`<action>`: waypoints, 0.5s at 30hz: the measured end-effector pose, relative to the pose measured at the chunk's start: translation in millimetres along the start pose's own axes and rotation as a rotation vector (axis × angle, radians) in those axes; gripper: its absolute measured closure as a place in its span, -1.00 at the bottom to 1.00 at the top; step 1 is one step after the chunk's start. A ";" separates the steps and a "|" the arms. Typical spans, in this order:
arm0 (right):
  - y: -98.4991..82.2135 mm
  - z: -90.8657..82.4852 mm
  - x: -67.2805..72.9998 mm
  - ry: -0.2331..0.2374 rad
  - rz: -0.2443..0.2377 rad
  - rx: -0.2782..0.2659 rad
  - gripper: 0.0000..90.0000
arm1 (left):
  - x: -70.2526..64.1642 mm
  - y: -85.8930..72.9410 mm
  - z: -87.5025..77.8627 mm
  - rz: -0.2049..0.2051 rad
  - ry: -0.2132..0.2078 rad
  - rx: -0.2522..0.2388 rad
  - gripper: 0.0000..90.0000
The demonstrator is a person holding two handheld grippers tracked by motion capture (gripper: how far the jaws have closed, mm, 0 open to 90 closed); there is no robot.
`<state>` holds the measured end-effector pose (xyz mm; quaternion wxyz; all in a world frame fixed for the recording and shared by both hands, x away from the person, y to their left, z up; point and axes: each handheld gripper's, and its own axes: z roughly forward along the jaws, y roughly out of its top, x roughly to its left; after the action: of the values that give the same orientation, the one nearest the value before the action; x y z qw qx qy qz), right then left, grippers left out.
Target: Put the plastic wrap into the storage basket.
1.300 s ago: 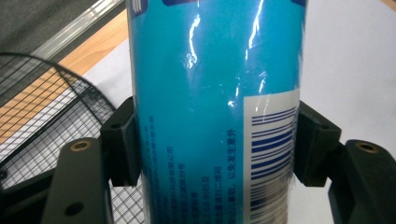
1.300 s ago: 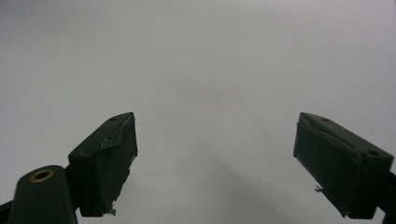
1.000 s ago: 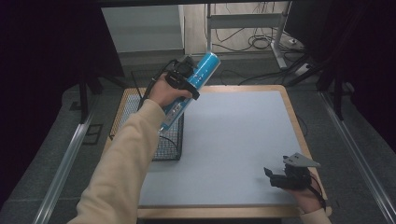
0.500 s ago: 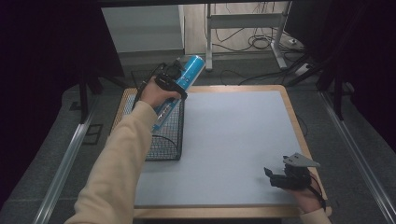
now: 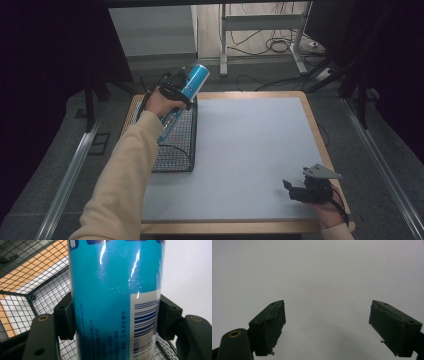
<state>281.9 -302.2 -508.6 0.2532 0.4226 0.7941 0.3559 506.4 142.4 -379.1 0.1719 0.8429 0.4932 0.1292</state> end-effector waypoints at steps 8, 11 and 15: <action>-0.3 0.6 0.2 -0.002 0.000 0.005 -0.69 | 7.6 -0.8 15.6 -0.001 0.022 0.024 -0.29; -0.5 0.6 0.1 -0.002 0.001 0.005 -0.69 | 11.5 -2.2 25.4 -0.013 0.033 0.033 -0.29; -0.9 0.8 -0.3 -0.003 0.001 0.006 -0.69 | 15.3 -3.4 36.9 -0.012 0.054 0.062 -0.29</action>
<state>282.2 -302.5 -509.8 0.2530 0.4243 0.7946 0.3530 525.4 151.4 -413.3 0.1330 0.8411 0.5065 0.1355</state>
